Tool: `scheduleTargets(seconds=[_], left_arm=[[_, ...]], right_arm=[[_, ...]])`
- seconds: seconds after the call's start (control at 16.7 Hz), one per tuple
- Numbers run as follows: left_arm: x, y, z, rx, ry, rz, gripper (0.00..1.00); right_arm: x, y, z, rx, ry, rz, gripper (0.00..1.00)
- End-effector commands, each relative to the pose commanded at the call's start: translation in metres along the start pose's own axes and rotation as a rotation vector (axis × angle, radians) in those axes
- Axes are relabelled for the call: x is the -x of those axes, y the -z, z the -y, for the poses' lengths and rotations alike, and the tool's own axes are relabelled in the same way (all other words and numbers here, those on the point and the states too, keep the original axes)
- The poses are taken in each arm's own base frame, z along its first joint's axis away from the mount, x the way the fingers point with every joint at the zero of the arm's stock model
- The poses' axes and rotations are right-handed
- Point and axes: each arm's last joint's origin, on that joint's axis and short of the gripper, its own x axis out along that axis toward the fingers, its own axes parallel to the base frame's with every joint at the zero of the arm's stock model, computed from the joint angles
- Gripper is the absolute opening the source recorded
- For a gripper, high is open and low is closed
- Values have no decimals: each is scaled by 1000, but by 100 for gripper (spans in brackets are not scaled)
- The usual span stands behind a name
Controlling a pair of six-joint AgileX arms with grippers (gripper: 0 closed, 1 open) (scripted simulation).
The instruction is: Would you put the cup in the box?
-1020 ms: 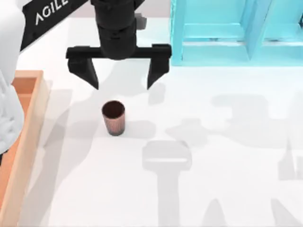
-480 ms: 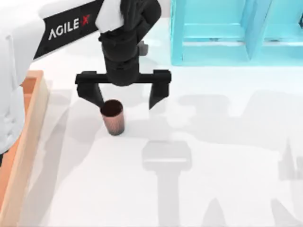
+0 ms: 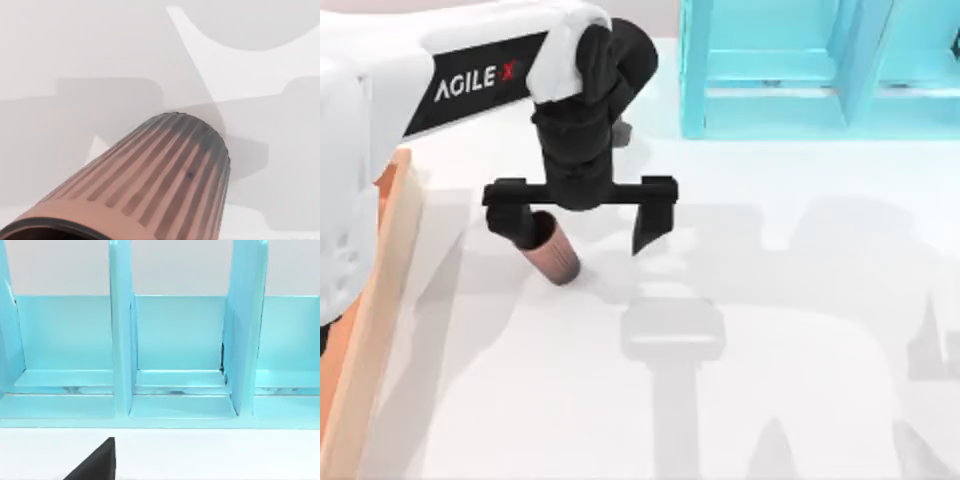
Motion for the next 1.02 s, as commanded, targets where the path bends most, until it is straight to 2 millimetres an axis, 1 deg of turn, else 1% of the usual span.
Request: scheduleTargets(seconds=[0.78,0.84,1.02], left_arm=[[0,0,0,0,0,0,2],[0,0,0,0,0,0,0],[0,0,0,0,0,0,0]], right_arm=[[0,0,0,0,0,0,100],[0,0,0,0,0,0,100],[0,0,0,0,0,0,100]])
